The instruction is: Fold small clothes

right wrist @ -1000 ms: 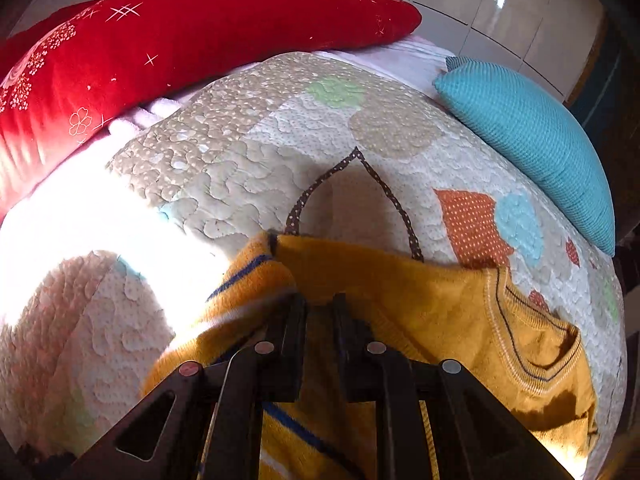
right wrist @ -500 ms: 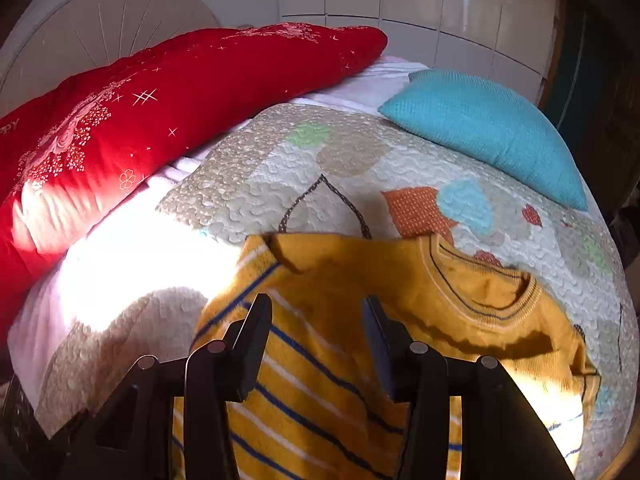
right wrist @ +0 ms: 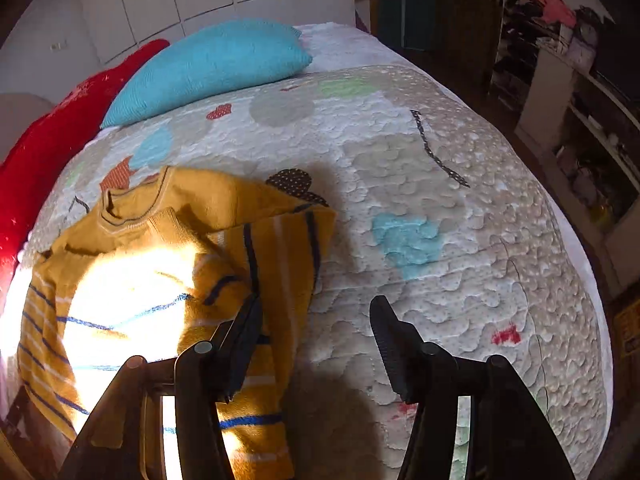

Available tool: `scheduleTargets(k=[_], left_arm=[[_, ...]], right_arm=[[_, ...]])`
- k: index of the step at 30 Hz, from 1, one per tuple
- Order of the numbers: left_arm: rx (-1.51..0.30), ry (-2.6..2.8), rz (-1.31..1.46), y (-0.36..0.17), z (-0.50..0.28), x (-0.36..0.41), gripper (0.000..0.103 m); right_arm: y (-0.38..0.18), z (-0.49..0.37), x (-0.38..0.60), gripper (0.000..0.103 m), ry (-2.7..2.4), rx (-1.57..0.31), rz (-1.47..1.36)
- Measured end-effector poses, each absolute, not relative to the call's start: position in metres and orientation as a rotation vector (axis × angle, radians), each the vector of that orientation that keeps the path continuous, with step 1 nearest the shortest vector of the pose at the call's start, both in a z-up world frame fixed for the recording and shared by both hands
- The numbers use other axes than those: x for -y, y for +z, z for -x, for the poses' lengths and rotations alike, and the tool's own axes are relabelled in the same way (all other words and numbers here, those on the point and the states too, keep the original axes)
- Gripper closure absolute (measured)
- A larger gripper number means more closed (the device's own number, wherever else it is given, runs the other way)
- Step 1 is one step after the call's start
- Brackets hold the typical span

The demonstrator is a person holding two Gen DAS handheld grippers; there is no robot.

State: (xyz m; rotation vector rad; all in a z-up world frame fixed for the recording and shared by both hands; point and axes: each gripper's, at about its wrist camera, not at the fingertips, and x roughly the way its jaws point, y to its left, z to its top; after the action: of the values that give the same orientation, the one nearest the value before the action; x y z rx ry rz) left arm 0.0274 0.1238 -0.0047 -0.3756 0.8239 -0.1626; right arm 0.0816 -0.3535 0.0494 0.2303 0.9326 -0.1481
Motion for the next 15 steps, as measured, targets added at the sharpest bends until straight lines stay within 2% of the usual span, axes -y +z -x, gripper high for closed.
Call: scheduleTargets(k=[6, 12, 15], left_arm=[[-0.837, -0.146, 0.341, -0.005, -0.032, -0.119, 0.014], [-0.847, -0.132, 0.311, -0.005, -0.033, -0.115, 0.014], [-0.849, -0.125, 0.301, -0.004, -0.032, -0.113, 0.013]], right_arm=[[0.065, -0.032, 0.335, 0.042, 0.065, -0.871, -0.32], [0.022, -0.006, 0.305, 0.042, 0.136, -0.936, -0.252], [0.002, 0.001, 0.334, 0.041, 0.14, -0.938, -0.365]])
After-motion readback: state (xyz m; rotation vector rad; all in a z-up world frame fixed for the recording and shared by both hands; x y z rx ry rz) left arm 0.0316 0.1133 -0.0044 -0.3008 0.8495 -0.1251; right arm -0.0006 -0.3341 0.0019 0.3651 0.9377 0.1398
